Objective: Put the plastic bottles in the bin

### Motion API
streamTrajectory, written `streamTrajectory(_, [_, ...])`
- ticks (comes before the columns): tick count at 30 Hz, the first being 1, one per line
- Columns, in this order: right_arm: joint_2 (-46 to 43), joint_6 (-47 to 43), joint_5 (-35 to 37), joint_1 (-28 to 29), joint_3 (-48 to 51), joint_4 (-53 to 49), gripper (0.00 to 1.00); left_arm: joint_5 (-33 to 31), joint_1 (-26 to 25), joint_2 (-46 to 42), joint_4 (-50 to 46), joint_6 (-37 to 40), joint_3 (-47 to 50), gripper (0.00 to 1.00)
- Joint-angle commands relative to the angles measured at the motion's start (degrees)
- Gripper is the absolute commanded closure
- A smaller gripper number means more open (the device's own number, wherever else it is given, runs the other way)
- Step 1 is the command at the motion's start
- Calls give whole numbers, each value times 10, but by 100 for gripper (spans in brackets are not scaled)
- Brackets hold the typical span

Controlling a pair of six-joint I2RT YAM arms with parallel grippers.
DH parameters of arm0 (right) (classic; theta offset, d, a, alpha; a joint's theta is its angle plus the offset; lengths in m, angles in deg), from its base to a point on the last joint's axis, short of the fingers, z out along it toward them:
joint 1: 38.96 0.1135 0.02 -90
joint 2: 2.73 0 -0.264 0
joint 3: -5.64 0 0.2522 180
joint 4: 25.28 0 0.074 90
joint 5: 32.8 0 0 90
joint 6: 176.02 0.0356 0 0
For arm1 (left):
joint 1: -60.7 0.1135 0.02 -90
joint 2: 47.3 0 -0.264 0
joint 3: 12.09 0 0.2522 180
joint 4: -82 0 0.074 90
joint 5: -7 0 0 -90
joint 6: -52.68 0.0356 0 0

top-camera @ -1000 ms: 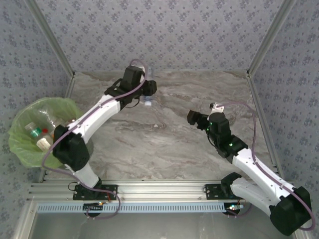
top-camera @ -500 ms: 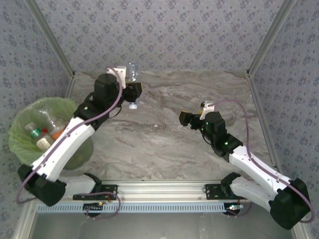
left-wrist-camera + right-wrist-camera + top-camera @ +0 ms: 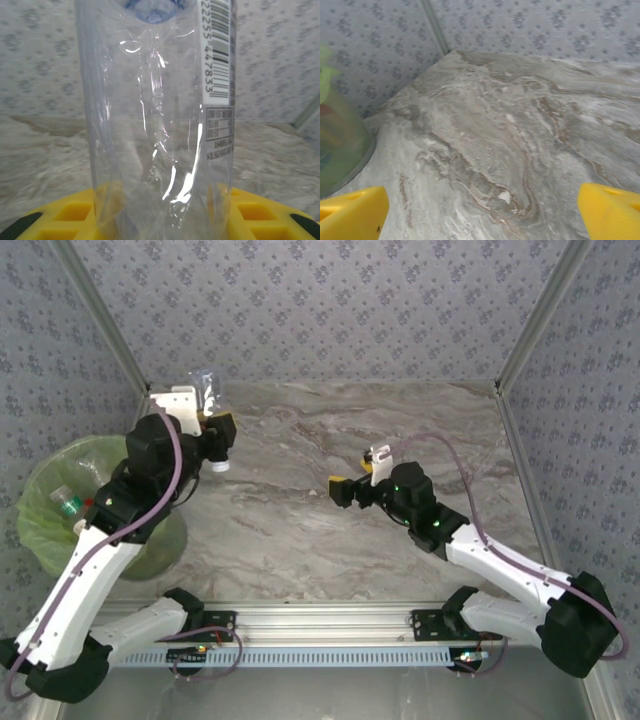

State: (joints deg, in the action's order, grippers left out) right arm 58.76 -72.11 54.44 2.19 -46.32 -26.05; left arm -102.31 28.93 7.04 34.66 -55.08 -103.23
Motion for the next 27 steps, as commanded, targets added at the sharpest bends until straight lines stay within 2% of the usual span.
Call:
streamTrajectory(1, [17, -47, -46, 12, -32, 30, 1, -120, 11, -10, -95, 13, -39, 59])
streamTrajectory(7, [35, -63, -80, 21, -46, 40, 1, -230, 52, -26, -147, 10, -49, 59])
streamTrajectory(11, [37, -64, -71, 21, -42, 42, 1, -277, 117, -37, -143, 32, -25, 59])
streamTrajectory(15, [39, -67, -65, 20, -36, 44, 1, -207, 252, -40, -152, 18, -6, 60])
streamTrajectory(17, [39, -67, -61, 21, -35, 41, 1, -197, 295, -51, -134, 23, 13, 59])
streamTrajectory(22, [39, -68, -65, 19, -26, 48, 1, -222, 398, -68, -91, 21, 56, 59])
streamTrajectory(24, [39, -69, -70, 19, -24, 50, 1, -214, 443, -71, -83, 4, 74, 58])
streamTrajectory(27, [40, -73, -68, 19, -24, 50, 1, -162, 503, -69, -105, -27, 89, 58])
